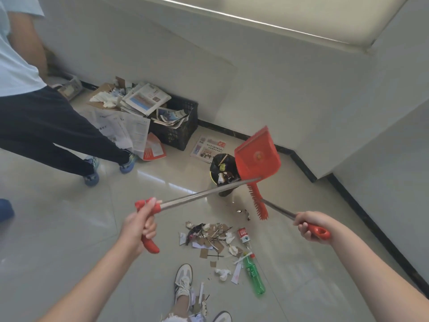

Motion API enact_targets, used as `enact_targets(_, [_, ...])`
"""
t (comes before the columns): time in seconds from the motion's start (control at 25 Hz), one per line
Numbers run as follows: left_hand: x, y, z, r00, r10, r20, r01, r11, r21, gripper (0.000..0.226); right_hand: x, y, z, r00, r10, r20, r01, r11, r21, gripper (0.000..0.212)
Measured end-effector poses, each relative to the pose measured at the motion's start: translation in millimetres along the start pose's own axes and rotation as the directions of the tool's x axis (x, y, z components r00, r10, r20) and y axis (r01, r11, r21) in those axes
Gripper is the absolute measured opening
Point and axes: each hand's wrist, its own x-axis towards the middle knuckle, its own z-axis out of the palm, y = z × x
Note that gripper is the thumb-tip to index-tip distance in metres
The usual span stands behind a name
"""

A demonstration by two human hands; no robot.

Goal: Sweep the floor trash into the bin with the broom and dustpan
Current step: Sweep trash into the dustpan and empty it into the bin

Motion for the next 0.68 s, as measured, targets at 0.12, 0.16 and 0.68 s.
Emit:
enact_targets(0.12, [-23.5,62.4,18.7,0.981,0.161,0.108,-0.189,0.915,0.356,0.056,-7.3,10.5,-11.7,1.000,-0.023,-0.013,0.023,1.000,0.010,0.014])
enact_targets(0.16, [-34.9,77.5,33.3,0.970,0.191,0.152,-0.240,0.857,0.455,0.053,-9.7,14.1,-13.3,0.999,-0.034,-0.033,0.034,0.999,-0.009,0.013])
enact_targets(0.68, [-113.0,112.1,167.0,0.743,0.185,0.644,-0.606,-0.225,0.763,0.053,17.3,86.4,-40.1,0.994,-0.056,-0.096,0.052,0.998,-0.041,0.016])
